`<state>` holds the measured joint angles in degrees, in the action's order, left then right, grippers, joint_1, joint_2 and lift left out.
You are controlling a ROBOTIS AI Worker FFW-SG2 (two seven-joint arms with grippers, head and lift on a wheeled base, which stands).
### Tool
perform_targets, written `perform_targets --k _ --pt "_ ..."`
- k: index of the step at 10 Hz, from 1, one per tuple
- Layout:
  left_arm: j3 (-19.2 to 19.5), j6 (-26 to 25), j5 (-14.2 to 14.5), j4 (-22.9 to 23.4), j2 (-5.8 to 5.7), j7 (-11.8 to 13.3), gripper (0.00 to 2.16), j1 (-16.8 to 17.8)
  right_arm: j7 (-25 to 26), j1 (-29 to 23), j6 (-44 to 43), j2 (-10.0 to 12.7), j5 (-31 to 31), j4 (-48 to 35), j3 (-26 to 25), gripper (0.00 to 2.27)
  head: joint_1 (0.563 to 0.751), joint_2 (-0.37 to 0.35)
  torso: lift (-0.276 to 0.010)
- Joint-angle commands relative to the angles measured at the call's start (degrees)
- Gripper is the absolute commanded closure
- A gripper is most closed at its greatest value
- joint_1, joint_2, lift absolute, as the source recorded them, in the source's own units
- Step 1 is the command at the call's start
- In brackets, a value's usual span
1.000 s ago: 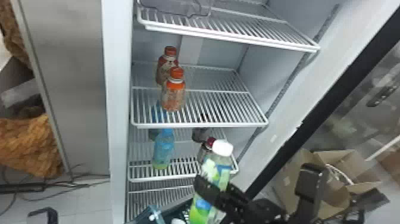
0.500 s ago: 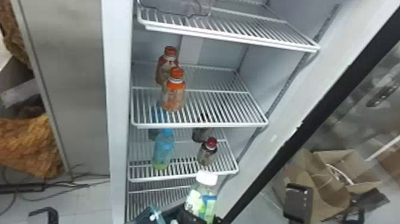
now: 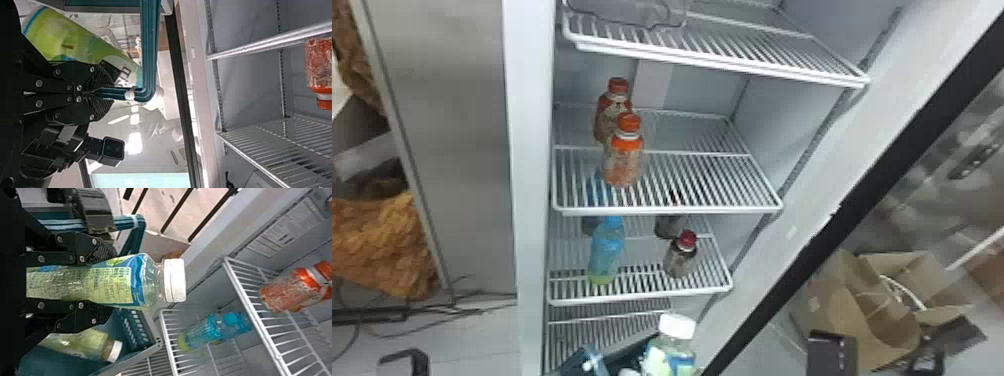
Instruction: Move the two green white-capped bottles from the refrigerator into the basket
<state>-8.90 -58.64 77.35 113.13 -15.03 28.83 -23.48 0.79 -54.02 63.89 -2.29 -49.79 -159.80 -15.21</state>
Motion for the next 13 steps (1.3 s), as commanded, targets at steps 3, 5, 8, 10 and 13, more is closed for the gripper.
perform_targets --k 3,5,8,10,13 --pt "0.1 0.0 0.0 0.0 0.00 0.0 1.21 -0.1 3.3 -2.1 2.8 0.0 -1.7 -2.8 0.4 0.83 0.695 -0.350 -0.004" --pt "0.1 0.0 0.0 0.0 0.00 0.0 1.21 -0.1 3.4 -1.9 2.8 0.0 -1.4 -3.1 0.4 0.33 0.695 -0.350 -0.004" --pt "0.1 0.1 0.1 0.0 0.00 0.0 1.21 -0.3 3.7 -1.9 2.5 -0.1 0.3 -4.1 0.5 0.10 0.695 -0.350 -0.004" --pt "0.1 0.1 0.1 0.0 0.00 0.0 1.21 -0.3 3.8 -2.1 1.8 0.0 0.9 -4.5 0.5 0.10 0.695 -0.350 -0.004" --pt "0.2 0.3 0.1 0.0 0.00 0.0 1.21 -0.3 4.3 -2.8 -2.2 0.0 6.3 -6.5 0.9 0.11 0.695 -0.350 -0.004"
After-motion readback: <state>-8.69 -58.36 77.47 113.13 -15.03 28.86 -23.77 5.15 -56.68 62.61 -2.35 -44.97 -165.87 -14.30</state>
